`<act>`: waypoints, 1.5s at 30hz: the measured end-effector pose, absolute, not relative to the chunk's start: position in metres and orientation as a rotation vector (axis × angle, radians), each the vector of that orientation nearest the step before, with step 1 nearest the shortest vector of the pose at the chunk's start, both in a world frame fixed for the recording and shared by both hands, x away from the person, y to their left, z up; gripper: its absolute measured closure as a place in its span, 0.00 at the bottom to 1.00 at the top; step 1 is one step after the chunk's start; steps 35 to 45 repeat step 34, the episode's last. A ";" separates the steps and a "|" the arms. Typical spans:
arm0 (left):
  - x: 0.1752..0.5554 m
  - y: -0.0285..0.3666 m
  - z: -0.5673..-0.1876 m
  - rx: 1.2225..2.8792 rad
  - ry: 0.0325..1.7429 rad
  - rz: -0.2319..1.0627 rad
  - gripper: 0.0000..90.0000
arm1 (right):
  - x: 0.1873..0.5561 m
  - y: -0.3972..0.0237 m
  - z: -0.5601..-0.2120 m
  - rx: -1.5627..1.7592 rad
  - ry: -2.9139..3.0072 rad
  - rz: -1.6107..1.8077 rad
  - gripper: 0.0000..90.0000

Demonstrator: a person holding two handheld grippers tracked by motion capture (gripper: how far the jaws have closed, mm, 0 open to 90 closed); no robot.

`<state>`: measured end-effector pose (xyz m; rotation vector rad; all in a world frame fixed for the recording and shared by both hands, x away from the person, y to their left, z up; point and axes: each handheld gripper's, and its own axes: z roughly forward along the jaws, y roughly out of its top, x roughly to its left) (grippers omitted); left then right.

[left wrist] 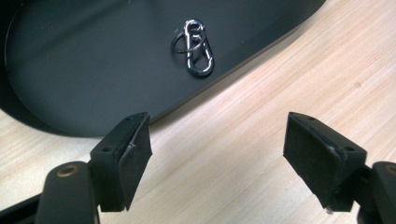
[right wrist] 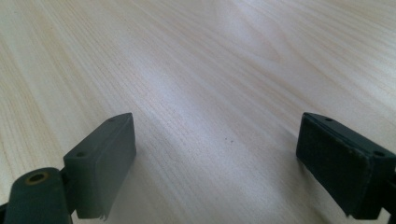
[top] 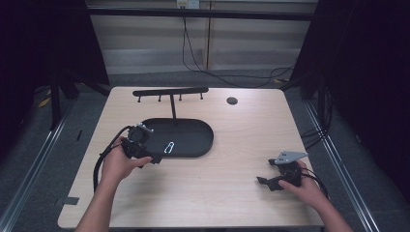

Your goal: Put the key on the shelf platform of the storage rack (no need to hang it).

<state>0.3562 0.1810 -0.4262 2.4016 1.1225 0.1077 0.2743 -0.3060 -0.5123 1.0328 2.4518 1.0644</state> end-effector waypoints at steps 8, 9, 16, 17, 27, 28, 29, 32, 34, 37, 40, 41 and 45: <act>0.348 0.187 -0.434 2.408 1.129 0.106 0.27 | 0.274 -0.306 -0.512 1.031 2.452 1.065 0.13; 0.347 0.187 -0.435 2.404 1.128 0.101 0.27 | 0.274 -0.306 -0.512 1.033 2.452 1.064 0.13; 0.340 0.192 -0.445 2.401 1.142 0.099 0.27 | 0.274 -0.306 -0.512 1.033 2.452 1.065 0.13; 0.340 0.193 -0.446 2.412 1.127 0.100 0.27 | 0.274 -0.306 -0.512 1.032 2.452 1.065 0.13; 0.329 0.198 -0.458 2.422 1.130 0.081 0.27 | 0.274 -0.306 -0.512 1.032 2.452 1.065 0.13; 0.328 0.197 -0.460 2.412 1.138 0.085 0.27 | 0.274 -0.306 -0.512 1.033 2.452 1.065 0.13; 0.327 0.197 -0.461 2.414 1.130 0.084 0.27 | 0.274 -0.306 -0.512 1.033 2.452 1.065 0.13; 0.326 0.197 -0.465 2.439 1.129 0.083 0.28 | 0.274 -0.306 -0.512 1.033 2.452 1.065 0.13; 0.326 0.196 -0.467 2.444 1.135 0.077 0.28 | 0.274 -0.306 -0.512 1.031 2.452 1.065 0.13; 0.326 0.196 -0.467 2.444 1.135 0.077 0.28 | 0.274 -0.306 -0.512 1.031 2.452 1.065 0.13; 0.326 0.196 -0.467 2.444 1.135 0.077 0.28 | 0.274 -0.306 -0.512 1.031 2.452 1.065 0.13; 0.326 0.196 -0.467 2.444 1.135 0.077 0.28 | 0.274 -0.306 -0.512 1.031 2.452 1.065 0.13; 0.326 0.196 -0.467 2.444 1.135 0.077 0.28 | 0.274 -0.306 -0.512 1.031 2.452 1.065 0.13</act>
